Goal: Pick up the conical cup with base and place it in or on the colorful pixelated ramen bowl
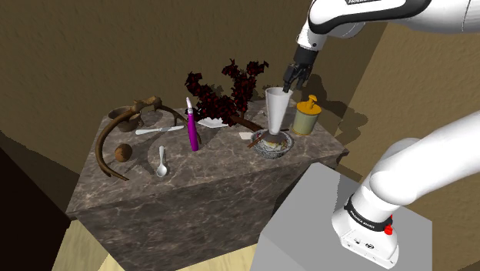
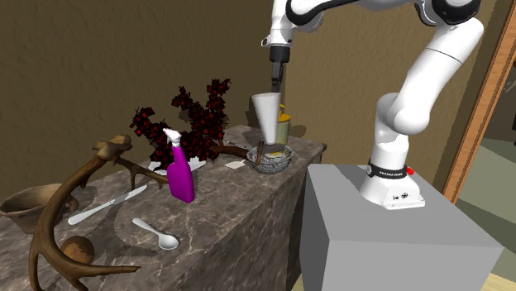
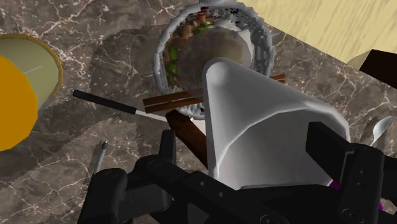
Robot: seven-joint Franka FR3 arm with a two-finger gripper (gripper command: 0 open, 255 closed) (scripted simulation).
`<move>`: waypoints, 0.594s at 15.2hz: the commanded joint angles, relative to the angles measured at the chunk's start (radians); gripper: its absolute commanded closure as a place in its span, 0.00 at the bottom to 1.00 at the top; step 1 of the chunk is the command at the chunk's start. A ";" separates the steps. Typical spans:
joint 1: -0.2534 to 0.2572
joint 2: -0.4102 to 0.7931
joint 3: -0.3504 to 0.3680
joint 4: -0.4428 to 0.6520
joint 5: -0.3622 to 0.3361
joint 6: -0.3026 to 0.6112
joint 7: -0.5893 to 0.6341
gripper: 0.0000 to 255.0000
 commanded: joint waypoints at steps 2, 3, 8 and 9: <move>-0.004 -0.010 -0.005 0.079 -0.006 -0.089 0.001 0.00; -0.004 -0.010 -0.005 0.079 -0.006 -0.089 0.001 0.00; -0.004 -0.010 -0.005 0.079 -0.006 -0.089 0.001 0.00; -0.004 -0.010 -0.005 0.079 -0.006 -0.089 0.001 0.00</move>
